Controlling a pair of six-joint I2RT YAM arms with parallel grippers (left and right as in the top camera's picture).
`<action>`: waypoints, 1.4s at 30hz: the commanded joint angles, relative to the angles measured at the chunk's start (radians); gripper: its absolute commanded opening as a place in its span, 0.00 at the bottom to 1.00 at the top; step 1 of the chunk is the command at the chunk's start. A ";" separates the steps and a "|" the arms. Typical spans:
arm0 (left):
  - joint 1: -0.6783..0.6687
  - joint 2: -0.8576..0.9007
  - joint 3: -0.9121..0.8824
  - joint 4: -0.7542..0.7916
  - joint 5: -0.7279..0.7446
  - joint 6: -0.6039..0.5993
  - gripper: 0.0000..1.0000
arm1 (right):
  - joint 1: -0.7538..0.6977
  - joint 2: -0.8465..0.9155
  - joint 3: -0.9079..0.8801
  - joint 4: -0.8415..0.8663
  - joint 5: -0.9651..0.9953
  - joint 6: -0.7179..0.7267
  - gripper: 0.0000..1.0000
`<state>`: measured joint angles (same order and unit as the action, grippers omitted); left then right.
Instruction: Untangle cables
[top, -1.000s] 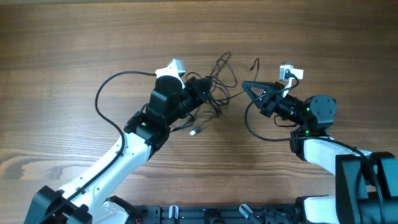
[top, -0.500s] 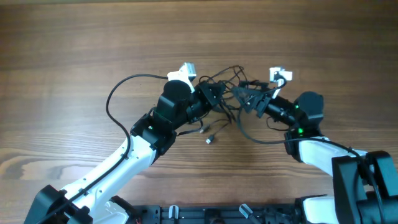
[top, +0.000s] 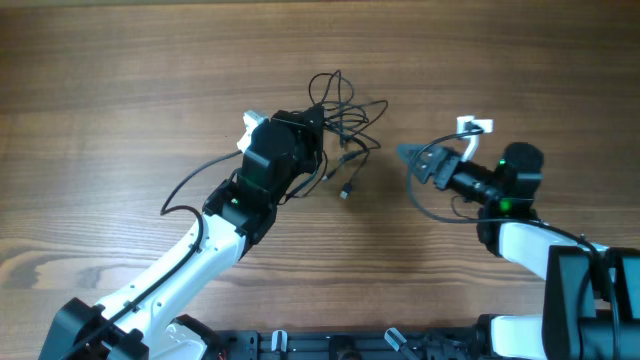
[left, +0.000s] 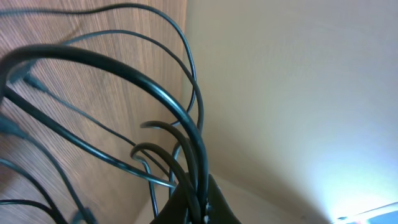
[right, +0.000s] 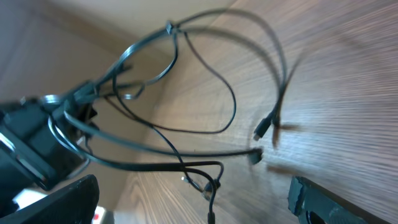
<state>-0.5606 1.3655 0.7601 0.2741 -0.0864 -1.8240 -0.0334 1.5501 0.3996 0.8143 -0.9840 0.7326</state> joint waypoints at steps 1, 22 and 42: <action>0.010 0.005 0.005 0.006 -0.033 -0.099 0.04 | 0.040 -0.006 0.001 0.055 -0.066 -0.036 0.99; 0.014 0.004 0.005 0.177 0.247 0.795 0.04 | 0.261 -0.006 0.000 0.154 -0.137 -0.074 0.93; 0.180 0.004 0.005 0.328 0.864 1.020 0.04 | -0.162 -0.005 0.000 0.170 -0.280 0.079 0.94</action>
<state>-0.4171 1.3689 0.7582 0.5911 0.4698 -0.9497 -0.1471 1.5501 0.3992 0.9764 -1.2167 0.8001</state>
